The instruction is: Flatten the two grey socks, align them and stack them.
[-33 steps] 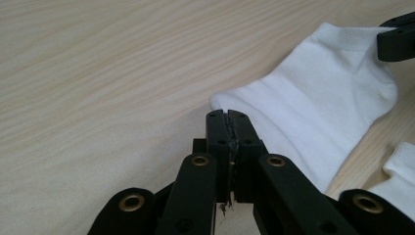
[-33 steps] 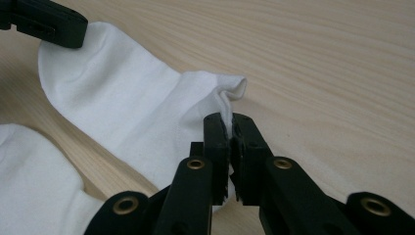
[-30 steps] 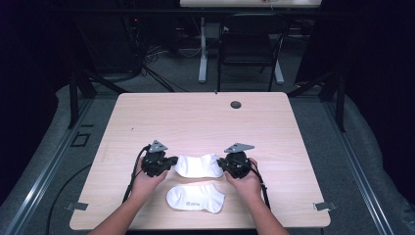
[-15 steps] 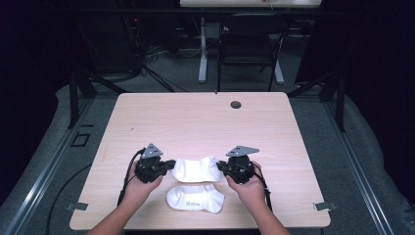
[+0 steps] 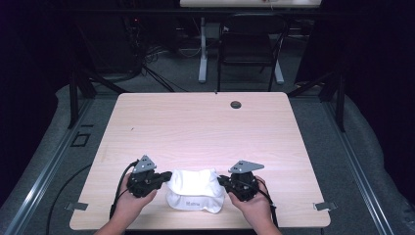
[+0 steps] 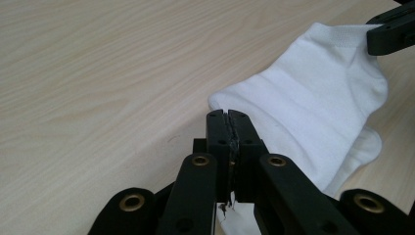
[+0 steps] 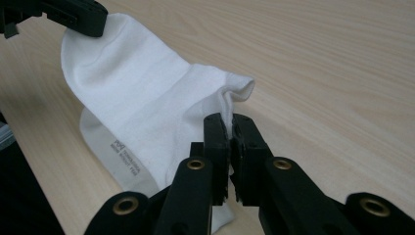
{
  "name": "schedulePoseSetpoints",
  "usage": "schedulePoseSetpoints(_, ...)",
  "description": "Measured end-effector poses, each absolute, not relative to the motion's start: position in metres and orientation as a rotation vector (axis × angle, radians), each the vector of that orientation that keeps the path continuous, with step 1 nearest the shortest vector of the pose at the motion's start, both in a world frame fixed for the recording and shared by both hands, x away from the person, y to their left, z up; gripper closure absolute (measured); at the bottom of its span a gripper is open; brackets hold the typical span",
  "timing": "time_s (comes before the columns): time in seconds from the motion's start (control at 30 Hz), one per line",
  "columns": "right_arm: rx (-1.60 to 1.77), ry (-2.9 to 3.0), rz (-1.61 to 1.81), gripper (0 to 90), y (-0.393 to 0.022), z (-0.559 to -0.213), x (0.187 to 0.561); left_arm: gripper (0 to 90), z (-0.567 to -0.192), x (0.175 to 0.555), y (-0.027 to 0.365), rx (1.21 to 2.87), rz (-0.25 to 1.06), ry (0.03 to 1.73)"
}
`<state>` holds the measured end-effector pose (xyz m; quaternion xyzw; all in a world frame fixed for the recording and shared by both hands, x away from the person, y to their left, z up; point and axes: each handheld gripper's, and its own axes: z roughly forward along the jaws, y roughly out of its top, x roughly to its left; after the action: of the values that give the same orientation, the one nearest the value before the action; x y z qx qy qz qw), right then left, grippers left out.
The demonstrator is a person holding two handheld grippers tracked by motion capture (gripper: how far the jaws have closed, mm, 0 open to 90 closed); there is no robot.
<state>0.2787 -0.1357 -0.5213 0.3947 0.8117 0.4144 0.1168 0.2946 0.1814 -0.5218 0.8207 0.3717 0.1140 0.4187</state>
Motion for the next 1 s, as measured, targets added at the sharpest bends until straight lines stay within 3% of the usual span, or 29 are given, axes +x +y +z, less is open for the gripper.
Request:
schedulePoseSetpoints(0.43,1.133,2.397,1.190,86.0,-0.133,-0.532,0.249,88.6,-0.532,0.270,0.182,2.080,0.290,0.901)
schedulePoseSetpoints(1.0,1.134,2.431,1.120,86.0,-0.132,-0.551,0.255,88.3,-0.553,0.276,0.178,2.139,0.287,0.921)
